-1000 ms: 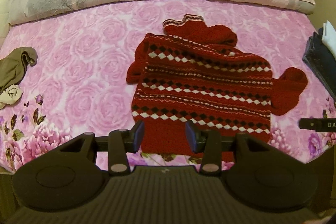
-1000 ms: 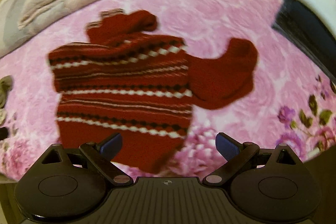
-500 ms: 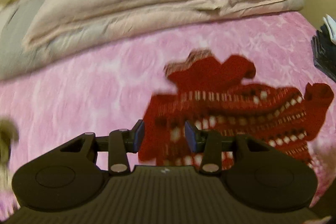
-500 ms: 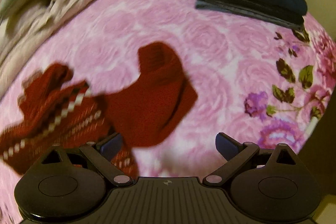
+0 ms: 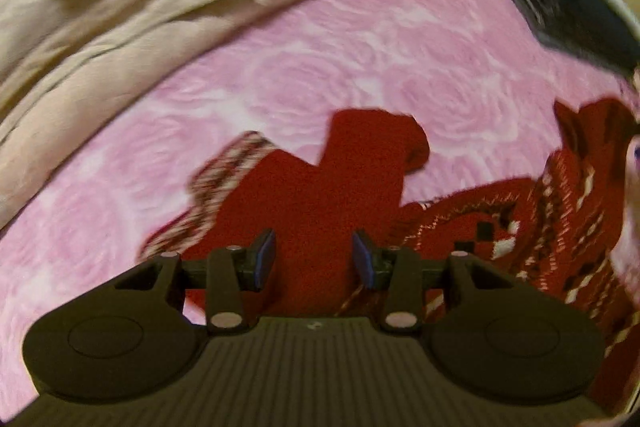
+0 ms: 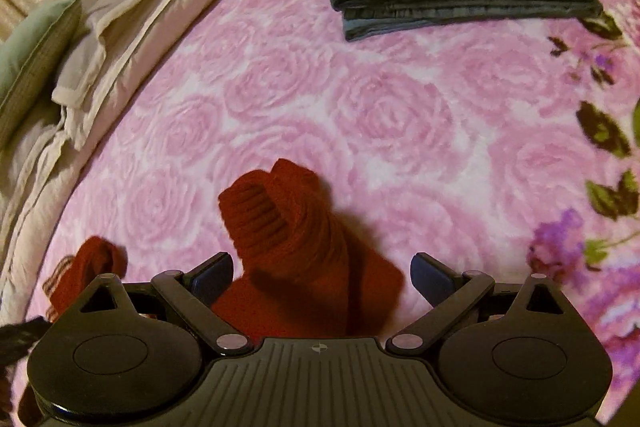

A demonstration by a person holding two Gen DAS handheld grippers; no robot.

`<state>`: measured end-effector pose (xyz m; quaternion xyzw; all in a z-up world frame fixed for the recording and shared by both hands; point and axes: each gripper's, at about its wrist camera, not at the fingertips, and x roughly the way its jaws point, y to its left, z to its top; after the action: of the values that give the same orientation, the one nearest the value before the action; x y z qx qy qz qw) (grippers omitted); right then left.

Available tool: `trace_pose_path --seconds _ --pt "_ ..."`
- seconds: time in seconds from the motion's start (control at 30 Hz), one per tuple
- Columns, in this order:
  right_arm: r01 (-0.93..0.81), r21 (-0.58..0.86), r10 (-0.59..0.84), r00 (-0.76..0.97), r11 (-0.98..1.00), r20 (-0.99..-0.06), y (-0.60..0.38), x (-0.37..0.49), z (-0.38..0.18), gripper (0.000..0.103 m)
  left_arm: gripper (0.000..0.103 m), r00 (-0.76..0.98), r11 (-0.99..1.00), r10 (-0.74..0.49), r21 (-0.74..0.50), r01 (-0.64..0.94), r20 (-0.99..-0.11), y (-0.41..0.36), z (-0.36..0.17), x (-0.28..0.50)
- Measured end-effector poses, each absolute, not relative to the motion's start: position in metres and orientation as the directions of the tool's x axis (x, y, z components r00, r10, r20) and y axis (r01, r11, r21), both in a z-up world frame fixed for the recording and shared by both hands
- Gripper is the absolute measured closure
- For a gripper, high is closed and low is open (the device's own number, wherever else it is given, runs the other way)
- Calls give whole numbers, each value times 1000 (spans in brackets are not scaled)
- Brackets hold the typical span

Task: Fold clothes

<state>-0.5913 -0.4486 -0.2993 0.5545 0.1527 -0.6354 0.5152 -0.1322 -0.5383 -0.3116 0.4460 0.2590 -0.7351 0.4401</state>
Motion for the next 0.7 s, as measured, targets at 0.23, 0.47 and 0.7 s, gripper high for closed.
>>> trace_pose_path --seconds 0.23,0.47,0.7 --pt "776 418 -494 160 -472 -855 -451 -602 -322 5 56 -227 -493 -410 4 870 -883 -533 -344 -154" --pt "802 408 -497 164 -435 -852 -462 -589 -340 14 94 -178 -343 -489 0 939 -854 -527 -332 -115" --pt "874 382 -598 139 -301 -789 -473 -577 -303 80 95 57 146 -708 -67 987 -704 -477 -237 37"
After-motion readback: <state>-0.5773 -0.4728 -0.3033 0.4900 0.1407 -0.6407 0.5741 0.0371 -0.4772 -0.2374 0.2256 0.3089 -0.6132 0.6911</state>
